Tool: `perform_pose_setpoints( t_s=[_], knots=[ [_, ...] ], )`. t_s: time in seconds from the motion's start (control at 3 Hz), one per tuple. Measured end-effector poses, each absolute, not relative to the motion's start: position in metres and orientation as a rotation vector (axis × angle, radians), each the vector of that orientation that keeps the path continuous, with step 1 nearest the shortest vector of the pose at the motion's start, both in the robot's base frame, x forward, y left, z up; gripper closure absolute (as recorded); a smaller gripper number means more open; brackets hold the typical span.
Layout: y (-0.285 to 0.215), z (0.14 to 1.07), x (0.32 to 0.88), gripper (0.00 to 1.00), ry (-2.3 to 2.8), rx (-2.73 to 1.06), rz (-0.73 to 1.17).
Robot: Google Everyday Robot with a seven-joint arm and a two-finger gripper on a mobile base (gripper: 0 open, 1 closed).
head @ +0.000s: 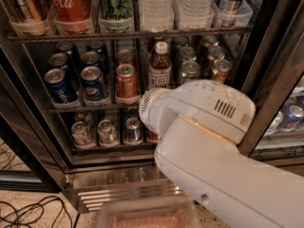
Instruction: Pick pepsi can from middle shelf of fridge
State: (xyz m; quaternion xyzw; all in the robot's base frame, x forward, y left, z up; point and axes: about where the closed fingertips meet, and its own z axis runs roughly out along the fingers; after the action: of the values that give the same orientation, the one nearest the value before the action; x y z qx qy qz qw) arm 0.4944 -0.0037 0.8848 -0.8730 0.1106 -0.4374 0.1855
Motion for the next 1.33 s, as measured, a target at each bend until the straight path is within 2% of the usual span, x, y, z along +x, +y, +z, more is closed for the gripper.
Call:
perform_pose_setpoints(
  t_s=[1.0,1.33],
  knots=[
    [0.081,0.879,0.493,1.00,0.098,-2.369,-1.173],
    [0.081,0.879,0.492,1.00,0.098,-2.369,-1.172]
  ],
)
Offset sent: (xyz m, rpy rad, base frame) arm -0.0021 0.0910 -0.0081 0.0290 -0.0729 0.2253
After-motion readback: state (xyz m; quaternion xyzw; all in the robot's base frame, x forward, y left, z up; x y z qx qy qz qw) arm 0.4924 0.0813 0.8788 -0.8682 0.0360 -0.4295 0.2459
